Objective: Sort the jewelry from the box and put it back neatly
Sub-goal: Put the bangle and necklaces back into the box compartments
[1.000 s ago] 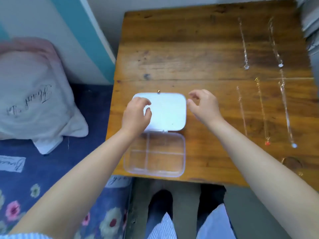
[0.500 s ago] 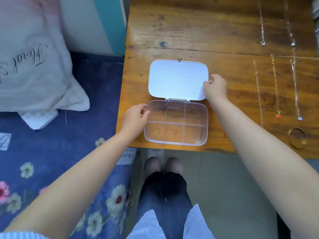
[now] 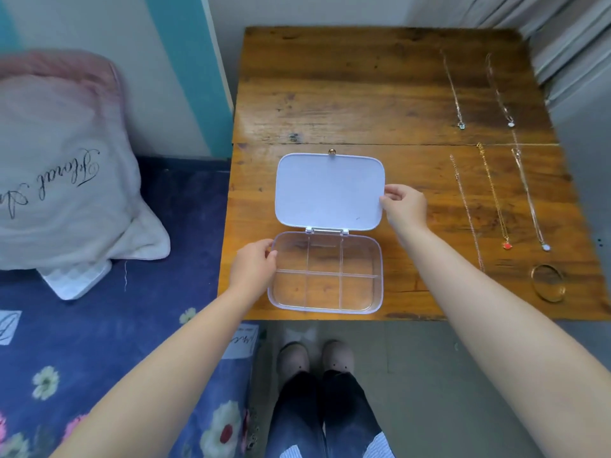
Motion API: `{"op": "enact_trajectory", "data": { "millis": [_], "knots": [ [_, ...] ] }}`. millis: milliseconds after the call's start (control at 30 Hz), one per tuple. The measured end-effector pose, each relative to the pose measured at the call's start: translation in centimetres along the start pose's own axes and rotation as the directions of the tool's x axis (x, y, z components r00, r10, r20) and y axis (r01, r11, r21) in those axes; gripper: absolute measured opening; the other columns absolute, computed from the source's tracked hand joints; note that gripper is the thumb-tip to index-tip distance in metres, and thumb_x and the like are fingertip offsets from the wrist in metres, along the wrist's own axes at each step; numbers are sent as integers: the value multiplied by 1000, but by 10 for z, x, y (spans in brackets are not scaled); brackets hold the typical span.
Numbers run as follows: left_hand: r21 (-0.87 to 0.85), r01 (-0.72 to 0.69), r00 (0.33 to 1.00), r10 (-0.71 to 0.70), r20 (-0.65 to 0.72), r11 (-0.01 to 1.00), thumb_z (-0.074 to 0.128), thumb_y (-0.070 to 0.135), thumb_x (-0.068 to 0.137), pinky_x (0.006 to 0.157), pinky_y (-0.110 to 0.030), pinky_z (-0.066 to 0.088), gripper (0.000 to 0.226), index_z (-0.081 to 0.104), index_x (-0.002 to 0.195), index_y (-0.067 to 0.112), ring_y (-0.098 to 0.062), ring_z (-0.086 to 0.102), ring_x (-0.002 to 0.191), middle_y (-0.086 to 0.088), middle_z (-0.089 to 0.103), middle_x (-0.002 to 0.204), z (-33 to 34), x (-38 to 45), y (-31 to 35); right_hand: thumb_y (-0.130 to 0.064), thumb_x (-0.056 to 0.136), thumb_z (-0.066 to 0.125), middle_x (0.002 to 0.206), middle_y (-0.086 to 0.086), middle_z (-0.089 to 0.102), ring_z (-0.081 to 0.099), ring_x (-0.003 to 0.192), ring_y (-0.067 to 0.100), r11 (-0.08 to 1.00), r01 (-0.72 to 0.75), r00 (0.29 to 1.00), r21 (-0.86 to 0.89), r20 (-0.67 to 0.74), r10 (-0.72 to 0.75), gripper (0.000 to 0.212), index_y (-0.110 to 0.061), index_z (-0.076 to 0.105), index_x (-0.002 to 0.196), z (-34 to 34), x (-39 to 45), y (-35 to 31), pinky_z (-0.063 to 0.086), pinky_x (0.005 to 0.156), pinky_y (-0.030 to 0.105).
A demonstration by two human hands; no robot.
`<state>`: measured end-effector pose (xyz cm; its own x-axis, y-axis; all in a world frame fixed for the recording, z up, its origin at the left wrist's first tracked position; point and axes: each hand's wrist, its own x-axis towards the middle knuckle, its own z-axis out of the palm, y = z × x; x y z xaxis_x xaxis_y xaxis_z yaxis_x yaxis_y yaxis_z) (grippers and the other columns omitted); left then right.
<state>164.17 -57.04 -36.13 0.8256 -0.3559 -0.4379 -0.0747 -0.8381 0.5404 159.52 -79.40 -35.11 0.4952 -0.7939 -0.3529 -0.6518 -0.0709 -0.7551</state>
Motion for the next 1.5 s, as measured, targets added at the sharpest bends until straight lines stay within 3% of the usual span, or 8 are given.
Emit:
{"op": "enact_trajectory", "data": {
  "millis": [300,400,600,800,933,1033,1200,1500],
  "knots": [
    [165,-115,991,126,-56,980,40,7,95,74,-42,45,23,59,90,-5,-40,57,95,-27,64,101,16,84,82,11,77,38,107,20,67,60,99,30,997,72,997,9,32,-72,38,1,63,104,-19,93,-35,50,84,38],
    [184,-87,990,106,-95,979,42,7,94,82,-42,45,23,60,99,-6,-40,56,102,-26,64,108,16,92,89,13,76,36,99,12,65,53,88,20,997,59,993,45,104,-63,41,0,62,104,-16,90,-35,41,59,24],
    [211,-71,989,96,-111,975,44,4,92,74,-38,43,20,61,97,-5,-41,56,103,-26,64,110,15,118,106,8,81,49,115,12,67,58,110,29,993,73,992,92,94,-82,35,-9,62,109,-17,105,-30,49,93,36],
    [255,-67,993,90,-81,965,44,10,94,68,-35,38,22,61,99,-3,-38,56,102,-25,63,110,11,129,115,7,82,45,123,11,62,54,115,27,993,63,988,97,131,-75,40,-8,57,118,-23,117,-34,45,98,35],
    [487,-276,922,372,-110,829,50,18,93,76,-44,47,32,50,116,-3,-37,48,110,-23,49,125,8,103,122,3,86,41,144,10,41,38,132,23,994,0,990,105,143,-15,54,-5,29,138,-36,98,-25,34,106,31],
    [501,-508,807,590,-7,700,51,9,88,69,-44,47,22,56,103,-5,-37,51,103,-24,52,119,22,79,137,1,87,42,143,11,43,41,129,22,996,0,997,89,80,-7,50,-4,32,136,-62,77,-5,36,103,31],
    [384,-681,714,681,162,623,54,2,83,69,-42,49,17,60,95,-8,-38,55,98,-27,58,109,70,43,175,-2,91,42,132,11,54,50,117,20,1000,-13,998,2,-62,13,39,-6,44,129,-143,47,53,39,92,27],
    [398,-636,771,572,281,661,45,20,93,78,-37,48,24,55,111,8,-28,49,107,-10,54,115,174,-7,217,-2,89,47,113,15,65,56,99,19,988,-87,979,-128,-193,62,26,-4,57,113,-267,31,148,40,87,27]
  ]
}}
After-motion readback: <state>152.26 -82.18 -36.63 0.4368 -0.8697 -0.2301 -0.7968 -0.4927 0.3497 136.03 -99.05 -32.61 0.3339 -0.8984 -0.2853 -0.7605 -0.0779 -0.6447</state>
